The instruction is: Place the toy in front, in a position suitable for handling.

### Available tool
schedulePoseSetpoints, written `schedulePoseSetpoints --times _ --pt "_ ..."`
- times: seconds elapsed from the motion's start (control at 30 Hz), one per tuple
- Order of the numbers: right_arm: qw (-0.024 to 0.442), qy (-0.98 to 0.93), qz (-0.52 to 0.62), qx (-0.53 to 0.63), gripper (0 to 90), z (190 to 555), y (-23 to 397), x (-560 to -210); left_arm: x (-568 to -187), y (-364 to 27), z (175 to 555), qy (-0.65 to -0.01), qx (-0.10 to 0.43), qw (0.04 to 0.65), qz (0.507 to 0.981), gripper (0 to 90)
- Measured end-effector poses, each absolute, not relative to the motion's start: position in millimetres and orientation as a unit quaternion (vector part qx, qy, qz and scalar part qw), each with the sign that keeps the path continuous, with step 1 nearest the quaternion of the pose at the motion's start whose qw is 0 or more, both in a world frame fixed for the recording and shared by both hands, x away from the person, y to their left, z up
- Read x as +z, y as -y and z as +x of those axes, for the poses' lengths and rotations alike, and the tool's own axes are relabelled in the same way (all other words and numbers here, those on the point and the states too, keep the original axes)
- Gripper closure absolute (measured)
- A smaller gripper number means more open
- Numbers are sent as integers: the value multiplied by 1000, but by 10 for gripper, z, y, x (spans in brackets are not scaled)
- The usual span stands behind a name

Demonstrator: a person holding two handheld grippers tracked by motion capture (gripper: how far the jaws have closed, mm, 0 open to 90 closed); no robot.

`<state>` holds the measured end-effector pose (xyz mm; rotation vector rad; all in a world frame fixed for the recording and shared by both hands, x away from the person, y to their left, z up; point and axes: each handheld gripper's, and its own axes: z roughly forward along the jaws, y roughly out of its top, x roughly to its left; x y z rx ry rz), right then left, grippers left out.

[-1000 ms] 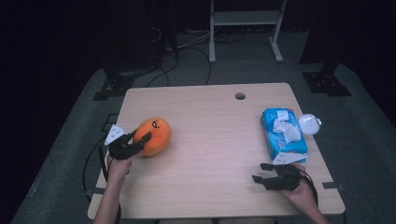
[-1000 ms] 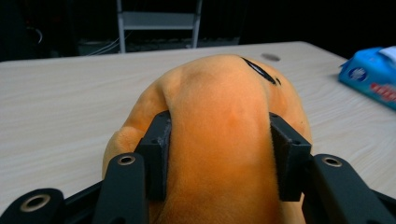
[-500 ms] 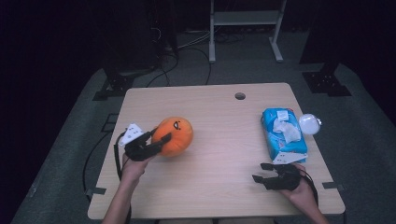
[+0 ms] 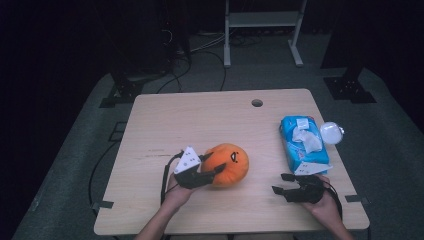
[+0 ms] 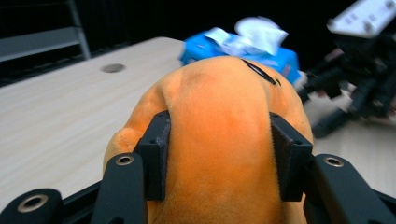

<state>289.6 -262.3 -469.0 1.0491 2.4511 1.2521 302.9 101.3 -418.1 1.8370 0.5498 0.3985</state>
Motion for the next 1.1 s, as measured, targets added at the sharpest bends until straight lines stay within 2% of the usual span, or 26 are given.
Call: schedulePoseSetpoints --times 0.2,0.43,0.73,0.9,1.1 --pt "111 -823 356 428 349 2890 2658 -4650 -4410 -792 2975 -214 141 529 809 478" --pt "126 -810 360 446 349 2852 2719 -4550 -4527 -801 2957 -224 138 534 803 440" --pt "182 -784 356 475 349 2838 2876 -4206 -4534 -804 2943 -215 143 529 808 398" --pt "224 -769 376 467 350 3046 3056 -3988 -4526 -799 2929 -210 145 521 815 374" --pt "257 -764 401 435 354 3341 3177 -3900 -4528 -795 2923 -208 147 517 817 357"
